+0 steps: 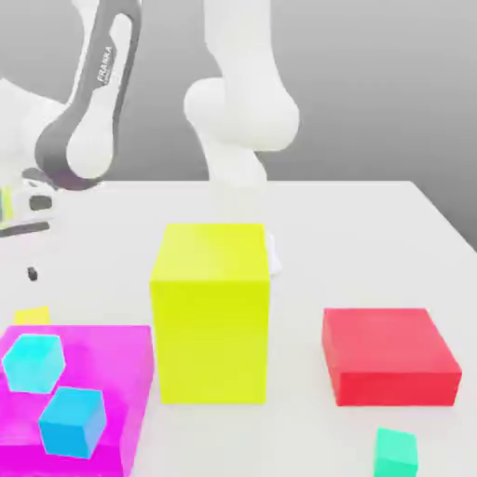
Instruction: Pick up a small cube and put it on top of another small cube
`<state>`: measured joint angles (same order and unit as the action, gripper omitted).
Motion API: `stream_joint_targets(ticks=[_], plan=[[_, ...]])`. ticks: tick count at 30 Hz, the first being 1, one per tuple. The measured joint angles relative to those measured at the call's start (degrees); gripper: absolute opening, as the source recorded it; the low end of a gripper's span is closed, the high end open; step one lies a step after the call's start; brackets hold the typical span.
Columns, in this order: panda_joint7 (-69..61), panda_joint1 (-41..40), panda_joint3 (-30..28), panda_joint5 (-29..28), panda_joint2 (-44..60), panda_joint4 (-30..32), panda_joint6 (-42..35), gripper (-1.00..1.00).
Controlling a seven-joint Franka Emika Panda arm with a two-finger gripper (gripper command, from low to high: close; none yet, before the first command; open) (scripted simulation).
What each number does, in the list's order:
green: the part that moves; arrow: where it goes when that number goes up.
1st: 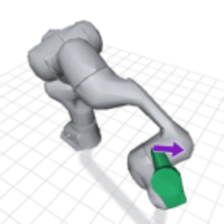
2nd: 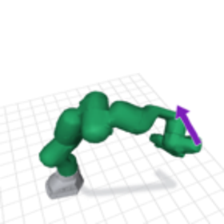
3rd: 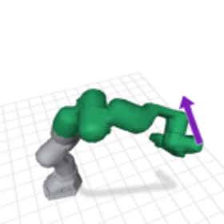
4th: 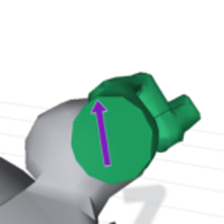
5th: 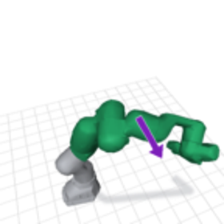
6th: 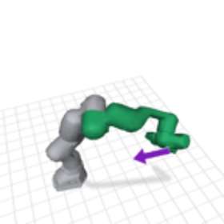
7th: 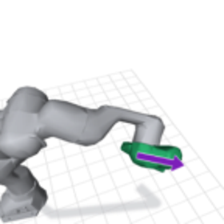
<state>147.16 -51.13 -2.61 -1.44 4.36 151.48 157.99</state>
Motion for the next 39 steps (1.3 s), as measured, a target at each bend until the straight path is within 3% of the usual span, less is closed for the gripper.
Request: stream_joint_targets(ticks=[7, 8, 15, 21, 31, 35, 36, 39], plan=[[2.1, -1.8, 0.7, 4.4, 12.5, -0.8, 9.6, 0.0], [2.0, -2.0, 0.9, 4.5, 14.2, -1.0, 11.0, -1.0], [1.9, -2.0, 0.9, 4.6, 14.4, -1.1, 11.3, -1.0], [3.1, -1.3, 0.1, 2.6, 3.5, 0.5, 2.0, -1.0], [-7.7, 12.8, 8.2, 1.7, -6.4, -13.4, -21.7, -1.0], [-8.1, 15.2, 7.2, 0.9, -1.5, -12.8, -16.3, -1.0], [-8.1, 14.7, 7.0, 0.9, -0.5, -12.5, -15.0, 1.0], [-8.1, 14.7, 7.0, 0.9, -0.5, -12.5, -15.0, 1.0]])
